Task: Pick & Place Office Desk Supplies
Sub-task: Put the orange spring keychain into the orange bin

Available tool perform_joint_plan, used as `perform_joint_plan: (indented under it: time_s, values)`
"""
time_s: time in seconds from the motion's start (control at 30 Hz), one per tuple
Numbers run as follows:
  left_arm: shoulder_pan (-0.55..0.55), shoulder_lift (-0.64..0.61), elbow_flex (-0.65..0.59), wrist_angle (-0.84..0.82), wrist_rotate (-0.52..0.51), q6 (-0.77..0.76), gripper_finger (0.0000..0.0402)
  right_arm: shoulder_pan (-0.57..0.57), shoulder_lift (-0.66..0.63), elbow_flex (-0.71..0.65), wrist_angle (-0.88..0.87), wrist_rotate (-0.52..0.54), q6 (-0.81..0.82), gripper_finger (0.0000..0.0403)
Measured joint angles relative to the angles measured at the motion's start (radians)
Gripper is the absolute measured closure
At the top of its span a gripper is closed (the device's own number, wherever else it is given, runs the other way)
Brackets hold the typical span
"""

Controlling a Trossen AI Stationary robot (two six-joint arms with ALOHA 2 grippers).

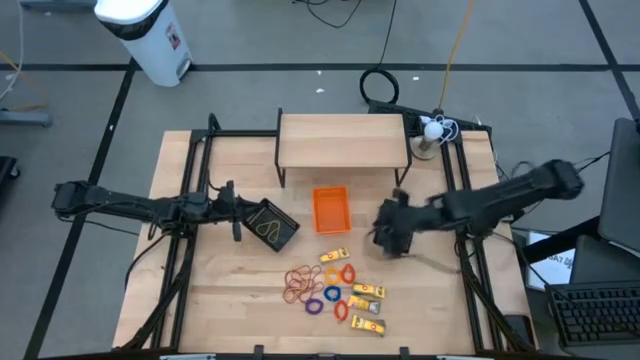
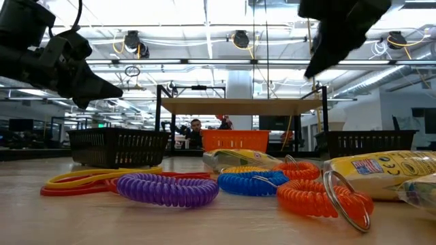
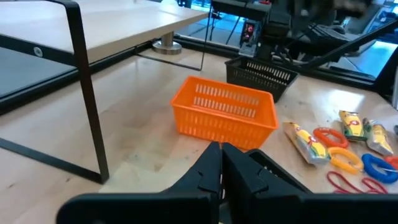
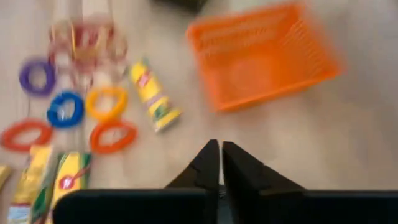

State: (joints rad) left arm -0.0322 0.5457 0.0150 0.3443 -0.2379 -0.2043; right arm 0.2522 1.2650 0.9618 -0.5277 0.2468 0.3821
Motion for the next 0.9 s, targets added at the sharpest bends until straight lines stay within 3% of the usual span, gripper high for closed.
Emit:
perform_joint_plan:
  time_s: [0.2, 0.33, 0.43, 0.6, 0.9]
  values:
    - [0.000, 0.000, 0.000, -0.013, 0.001, 0.000, 0.0388, 0.039, 0.271, 0.107, 0.110, -0.166, 0.050, 0.0278]
    - [0.000, 0.000, 0.000, -0.013, 0.001, 0.000, 0.0399, 0.030, 0.362, 0.106, 0.220, -0.338, 0.083, 0.0205]
    - [0.000, 0.000, 0.000, -0.013, 0.002, 0.000, 0.0396, 0.022, 0.398, 0.107, 0.224, -0.390, 0.176, 0.0171]
    - [0.000, 0.000, 0.000, -0.013, 0.002, -0.008, 0.0381, 0.022, 0.447, 0.107, 0.229, -0.401, 0.256, 0.0157]
    - [0.000, 0.000, 0.000, -0.011, 0.004, -0.038, 0.0378, 0.027, 0.542, 0.108, 0.235, -0.315, 0.271, 0.0189]
